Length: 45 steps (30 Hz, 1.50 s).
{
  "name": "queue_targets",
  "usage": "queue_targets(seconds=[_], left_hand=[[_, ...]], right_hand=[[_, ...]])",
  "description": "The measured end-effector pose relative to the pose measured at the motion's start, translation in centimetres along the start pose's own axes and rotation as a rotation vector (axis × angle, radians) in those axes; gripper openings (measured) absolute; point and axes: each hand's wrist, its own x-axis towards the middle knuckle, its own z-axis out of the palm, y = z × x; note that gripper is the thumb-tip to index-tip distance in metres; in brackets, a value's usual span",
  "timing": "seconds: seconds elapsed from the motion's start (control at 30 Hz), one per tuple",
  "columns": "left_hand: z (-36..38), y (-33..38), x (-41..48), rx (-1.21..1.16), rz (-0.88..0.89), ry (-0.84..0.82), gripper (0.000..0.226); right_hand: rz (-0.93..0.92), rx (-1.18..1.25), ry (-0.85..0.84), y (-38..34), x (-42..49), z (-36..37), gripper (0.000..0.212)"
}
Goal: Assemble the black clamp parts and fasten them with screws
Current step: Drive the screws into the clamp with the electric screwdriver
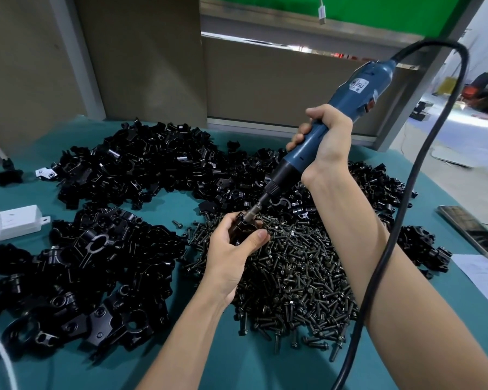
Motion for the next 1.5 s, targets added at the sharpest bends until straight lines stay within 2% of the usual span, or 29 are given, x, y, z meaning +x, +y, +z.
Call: queue_targets(seconds=[0.3,0.47,0.63,0.8,0.87,0.93,1.0,1.2,1.3,1.4,1.5], left_hand=[[-0.1,0.0,0.0,-0.004,-0.007,-0.024,0.045],[-0.1,-0.1,0.0,0.007,-0.015,-0.017,0.030],[-0.2,0.0,0.0,-0.015,-0.021,-0.008,0.036],[-0.2,-0.2,0.1,-0.035,-0.023,-0.004,0.028],[-0.2,-0.2,0.2,-0.053,-0.028,0.008,0.033],[-0.3,-0.3,0.2,-0.087,-0.033,-0.008,0.050],[-0.2,-0.5,0.1,-0.168,-0.048,-0.054,0.052],[0.0,-0.5,0.0,-0.259,-0.072,-0.137,0.043],[-0.1,-0.4,0.0,-0.181,-0.082,-0.156,0.048],[0.1,-0.5,-0.1,-0.193,-0.119,-0.137,0.045],[-0.3,-0.1,0.2,-0.359,-0.138,-0.099,0.046]], right_hand=[[-0.003,-0.008,-0.006,0.1,-0.1,0.0,0.017],[-0.005,-0.015,-0.015,0.2,-0.2,0.1,0.017],[-0.006,-0.020,-0.022,0.4,-0.2,0.4,0.018],[-0.008,-0.031,-0.025,0.5,-0.3,0.8,0.019],[-0.009,-0.025,-0.027,0.6,-0.3,0.9,0.019],[-0.014,-0.028,-0.030,0.6,-0.3,0.9,0.018],[-0.027,-0.039,-0.043,0.5,-0.3,0.9,0.018],[-0.023,-0.025,-0.174,-0.3,-0.6,0.9,0.015],[0.046,0.027,-0.357,-1.3,-1.1,0.6,0.007],[0.052,0.033,-0.526,-2.7,-1.5,0.2,0.019],[-0.024,-0.007,-0.470,-3.6,-1.5,0.3,0.016]])
